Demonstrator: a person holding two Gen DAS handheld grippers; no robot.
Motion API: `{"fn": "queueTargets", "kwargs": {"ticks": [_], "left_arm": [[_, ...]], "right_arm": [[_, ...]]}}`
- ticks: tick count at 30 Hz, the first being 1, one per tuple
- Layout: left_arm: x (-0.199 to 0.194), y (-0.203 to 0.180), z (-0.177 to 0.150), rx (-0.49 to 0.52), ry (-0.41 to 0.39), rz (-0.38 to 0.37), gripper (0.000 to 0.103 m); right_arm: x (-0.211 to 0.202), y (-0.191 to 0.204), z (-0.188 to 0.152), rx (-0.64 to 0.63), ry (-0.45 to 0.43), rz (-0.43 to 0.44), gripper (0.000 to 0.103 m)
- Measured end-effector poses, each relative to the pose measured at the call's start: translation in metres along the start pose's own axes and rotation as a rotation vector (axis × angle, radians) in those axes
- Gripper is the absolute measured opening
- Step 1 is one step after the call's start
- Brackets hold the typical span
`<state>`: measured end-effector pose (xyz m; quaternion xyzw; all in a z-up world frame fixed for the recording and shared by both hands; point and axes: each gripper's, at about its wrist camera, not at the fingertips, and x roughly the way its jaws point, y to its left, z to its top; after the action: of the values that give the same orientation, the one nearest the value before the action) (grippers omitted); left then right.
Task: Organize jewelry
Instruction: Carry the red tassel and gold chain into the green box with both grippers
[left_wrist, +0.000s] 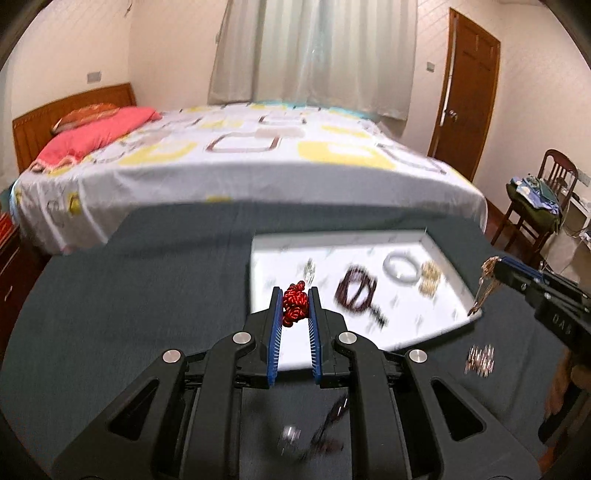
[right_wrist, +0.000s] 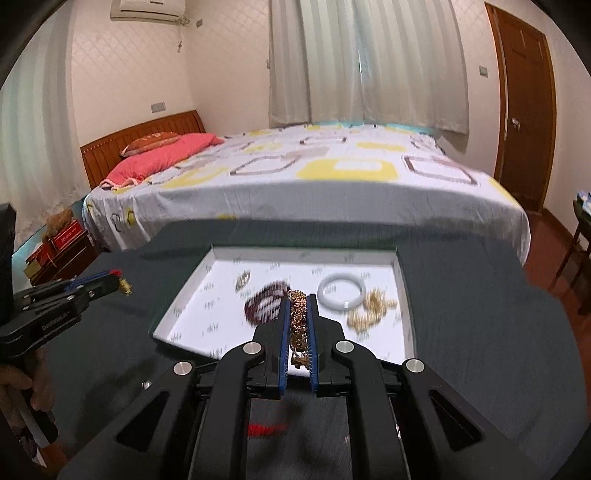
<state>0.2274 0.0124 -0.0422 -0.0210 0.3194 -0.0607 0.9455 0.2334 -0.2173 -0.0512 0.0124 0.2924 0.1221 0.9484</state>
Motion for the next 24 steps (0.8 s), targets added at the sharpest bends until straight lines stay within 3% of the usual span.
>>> {"fn": "queueTargets", "kwargs": {"ticks": [6, 12, 15, 24], "left_arm": [[0.027, -0.014, 0.026, -0.005, -0.053, -0.021, 0.014], [0.088, -0.018, 0.015, -0.013, 0.032, -0.011, 0.014], [0.122, -0.018, 0.000, -0.026, 0.111, -0.005, 0.014], [0.160, -0.014, -0.023, -0.023, 0.235, 0.009, 0.014]], "right_arm": [[0.027, -0.004, 0.014, 0.001, -0.010, 0.002, 0.009], [0.077, -0.009, -0.005, 0.015, 0.088, 0.005, 0.009], [0.100, -0.009, -0.020, 0.004, 0.148, -0.002, 0.009], [0.132, -0.013, -0.039, -0.008, 0.238, -0.026, 0.009]]}}
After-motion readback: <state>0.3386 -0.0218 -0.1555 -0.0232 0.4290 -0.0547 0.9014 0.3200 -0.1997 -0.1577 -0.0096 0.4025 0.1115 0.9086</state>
